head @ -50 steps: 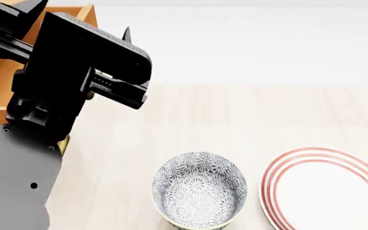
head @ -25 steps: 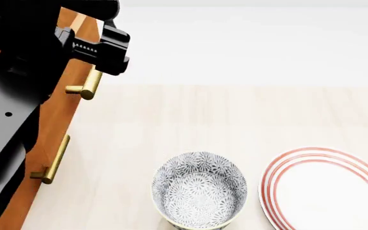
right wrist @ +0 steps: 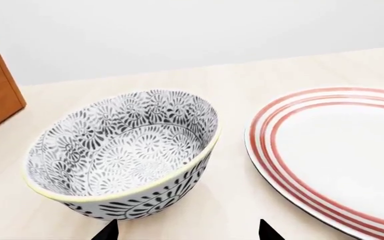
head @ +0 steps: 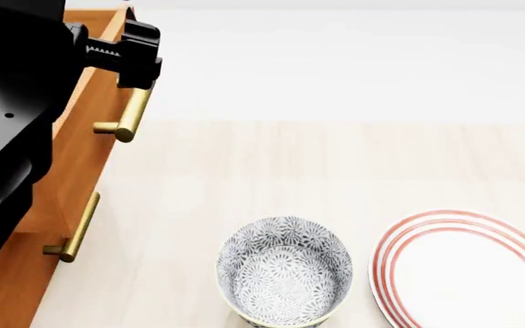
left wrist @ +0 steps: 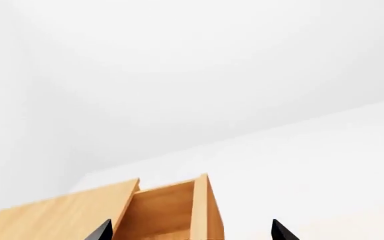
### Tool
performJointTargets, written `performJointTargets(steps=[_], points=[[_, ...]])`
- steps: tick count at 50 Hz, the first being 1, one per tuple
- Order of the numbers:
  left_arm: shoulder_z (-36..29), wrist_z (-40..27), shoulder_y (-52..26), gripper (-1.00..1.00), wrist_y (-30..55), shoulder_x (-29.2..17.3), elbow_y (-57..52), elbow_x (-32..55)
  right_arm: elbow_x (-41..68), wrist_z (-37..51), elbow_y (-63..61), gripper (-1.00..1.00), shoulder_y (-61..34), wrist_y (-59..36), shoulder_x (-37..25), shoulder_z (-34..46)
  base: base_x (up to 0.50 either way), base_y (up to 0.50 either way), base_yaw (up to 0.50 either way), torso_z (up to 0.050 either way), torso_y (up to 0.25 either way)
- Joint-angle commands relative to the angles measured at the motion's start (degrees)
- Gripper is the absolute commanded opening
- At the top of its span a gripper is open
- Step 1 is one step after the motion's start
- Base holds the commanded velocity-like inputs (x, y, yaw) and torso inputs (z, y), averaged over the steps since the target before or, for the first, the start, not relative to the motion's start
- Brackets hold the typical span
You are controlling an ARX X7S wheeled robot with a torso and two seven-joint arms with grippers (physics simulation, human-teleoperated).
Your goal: Open the top drawer of the cabinet.
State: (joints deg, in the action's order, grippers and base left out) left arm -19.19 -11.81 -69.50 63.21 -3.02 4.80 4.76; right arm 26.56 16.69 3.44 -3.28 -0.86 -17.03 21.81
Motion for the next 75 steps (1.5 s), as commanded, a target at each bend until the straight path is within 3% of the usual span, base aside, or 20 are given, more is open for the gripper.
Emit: performJointTargets(steps=[1,23,38,75], points=[[1.69,-0.14,-0.86,1.0,-2.31,0.88,4.59,1.15,-0.96,-1.16,0.33,1.0,-0.02,0.33,0.9,-0.98,0.0,0.0,0.0,0.0,0.0],[7.29,-8.14,-9.09,1.0,-0.31,2.21,17.54,13.61,-0.6,-0.97,0.59,1.0,-0.22,0.45,0.73,-0.73,0.0,0.0,0.0,0.0,0.0],[6.62,-9.24,-11.89,1.0,-2.33,0.97,22.44,16.0,-0.2,-0.5,0.63,1.0,-0.32,0.46,0.66,-0.84,0.0,0.0,0.0,0.0,0.0],[12.25,-13.17,-18.36,1.0,-5.37,1.42,38.77,24.57,0.1,-0.31,0.53,1.0,-0.28,0.38,0.23,0.05,0.0,0.0,0.0,0.0,0.0]])
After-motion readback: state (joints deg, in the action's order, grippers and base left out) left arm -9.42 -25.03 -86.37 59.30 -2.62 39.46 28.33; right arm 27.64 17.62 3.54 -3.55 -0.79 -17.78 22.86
